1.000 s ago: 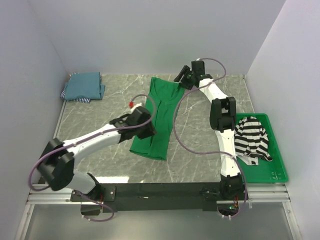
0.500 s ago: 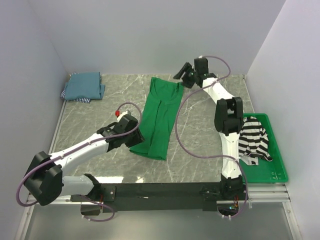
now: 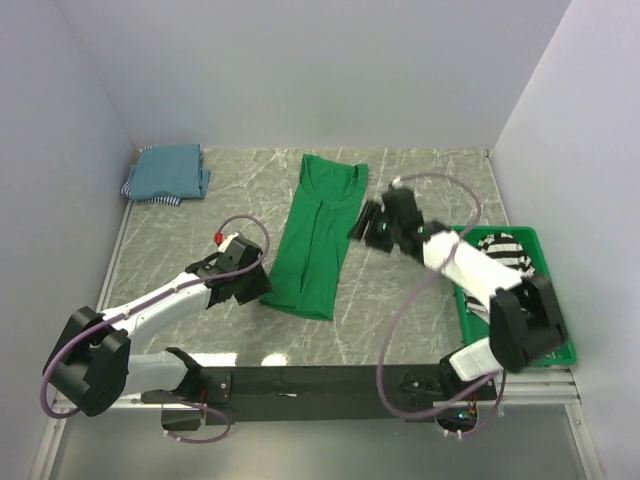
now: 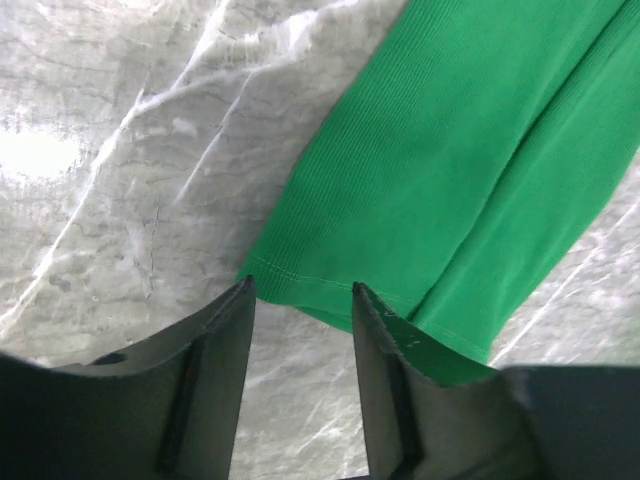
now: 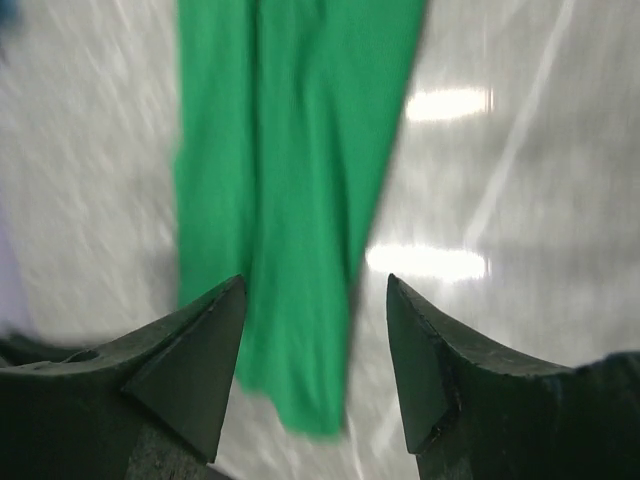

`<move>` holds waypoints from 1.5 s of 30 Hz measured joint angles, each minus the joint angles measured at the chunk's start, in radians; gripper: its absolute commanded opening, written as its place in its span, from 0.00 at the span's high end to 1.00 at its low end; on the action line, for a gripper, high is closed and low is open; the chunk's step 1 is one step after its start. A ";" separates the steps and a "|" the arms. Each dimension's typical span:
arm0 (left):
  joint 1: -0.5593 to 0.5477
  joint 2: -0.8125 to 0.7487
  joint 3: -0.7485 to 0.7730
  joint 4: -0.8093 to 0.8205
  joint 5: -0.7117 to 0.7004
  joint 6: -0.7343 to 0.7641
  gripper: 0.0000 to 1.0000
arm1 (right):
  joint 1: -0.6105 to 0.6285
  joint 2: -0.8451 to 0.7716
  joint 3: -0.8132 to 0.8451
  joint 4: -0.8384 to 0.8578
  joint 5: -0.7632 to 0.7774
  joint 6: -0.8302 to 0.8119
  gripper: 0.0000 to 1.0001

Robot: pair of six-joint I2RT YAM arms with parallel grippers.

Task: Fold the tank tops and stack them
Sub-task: Fold the tank top

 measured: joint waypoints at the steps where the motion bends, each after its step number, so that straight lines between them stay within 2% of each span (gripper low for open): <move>1: 0.000 0.006 -0.003 0.007 0.004 0.007 0.46 | 0.035 -0.058 -0.068 0.007 0.012 0.002 0.35; 3: 0.000 0.014 -0.014 0.021 0.012 0.014 0.42 | 0.102 -0.139 -0.176 0.005 0.043 0.018 0.35; 7: 0.001 0.041 -0.029 0.029 0.018 0.029 0.41 | 0.217 -0.196 -0.313 0.002 0.082 0.063 0.35; 11: 0.002 0.086 -0.030 0.039 0.017 0.031 0.46 | 0.323 -0.213 -0.375 -0.003 0.111 0.125 0.34; 17: 0.004 0.104 -0.036 0.066 0.015 0.027 0.61 | 0.451 -0.208 -0.389 0.024 0.147 0.209 0.35; 21: 0.004 0.114 -0.041 0.085 0.012 0.026 0.73 | 0.516 -0.144 -0.393 0.050 0.159 0.268 0.35; 29: 0.004 0.119 -0.055 0.123 0.008 0.025 0.91 | 0.571 -0.049 -0.370 0.125 0.192 0.350 0.36; 30: 0.004 0.119 -0.058 0.129 0.009 0.024 0.96 | 0.575 -0.044 -0.368 0.130 0.197 0.357 0.37; 32: 0.004 0.116 -0.063 0.142 0.012 0.021 1.00 | 0.581 -0.032 -0.362 0.140 0.207 0.367 0.44; 40: 0.005 0.095 -0.089 0.173 0.026 0.018 0.99 | 0.595 0.010 -0.346 0.145 0.242 0.375 0.78; 45: -0.014 0.053 -0.119 0.167 0.038 0.002 0.99 | 0.604 -0.001 -0.351 0.116 0.256 0.356 0.92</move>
